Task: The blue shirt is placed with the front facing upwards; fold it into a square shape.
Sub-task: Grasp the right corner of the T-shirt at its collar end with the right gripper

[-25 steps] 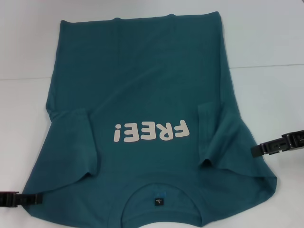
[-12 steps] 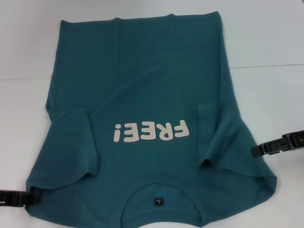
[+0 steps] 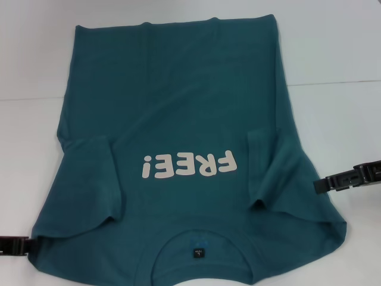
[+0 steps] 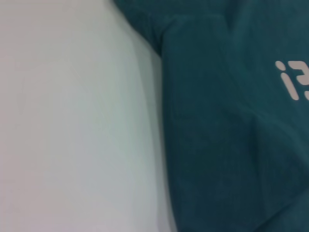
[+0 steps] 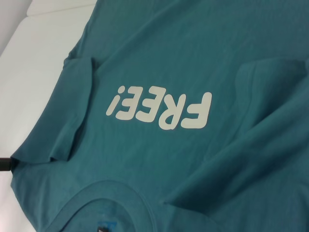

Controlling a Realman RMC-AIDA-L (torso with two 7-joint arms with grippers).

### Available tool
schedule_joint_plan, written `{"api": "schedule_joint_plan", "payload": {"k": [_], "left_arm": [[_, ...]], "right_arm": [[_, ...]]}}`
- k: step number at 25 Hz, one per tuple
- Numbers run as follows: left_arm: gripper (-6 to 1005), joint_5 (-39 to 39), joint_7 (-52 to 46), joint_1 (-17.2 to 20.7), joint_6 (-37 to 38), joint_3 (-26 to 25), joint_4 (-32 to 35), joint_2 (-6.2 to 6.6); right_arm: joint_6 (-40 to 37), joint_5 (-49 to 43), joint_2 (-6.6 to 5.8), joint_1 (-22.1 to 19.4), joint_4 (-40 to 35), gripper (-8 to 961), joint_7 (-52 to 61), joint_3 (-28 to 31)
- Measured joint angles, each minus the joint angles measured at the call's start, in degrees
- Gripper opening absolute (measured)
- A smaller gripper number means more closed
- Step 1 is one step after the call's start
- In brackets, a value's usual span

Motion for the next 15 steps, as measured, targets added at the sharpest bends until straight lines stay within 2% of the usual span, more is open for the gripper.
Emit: {"api": "schedule_joint_plan", "payload": {"k": [4, 15], "left_arm": [[46, 0.07, -0.78, 0.74, -0.20, 0.05, 1.06, -0.02], [53, -0.34, -2.08, 2.16, 0.89, 0.56, 3.93, -0.24]], "right_arm": [[-0.03, 0.04, -0.01, -0.07, 0.03, 818, 0.00, 0.03], [-0.04, 0.05, -0.12, -0.08, 0.04, 818, -0.68, 0.25]]}}
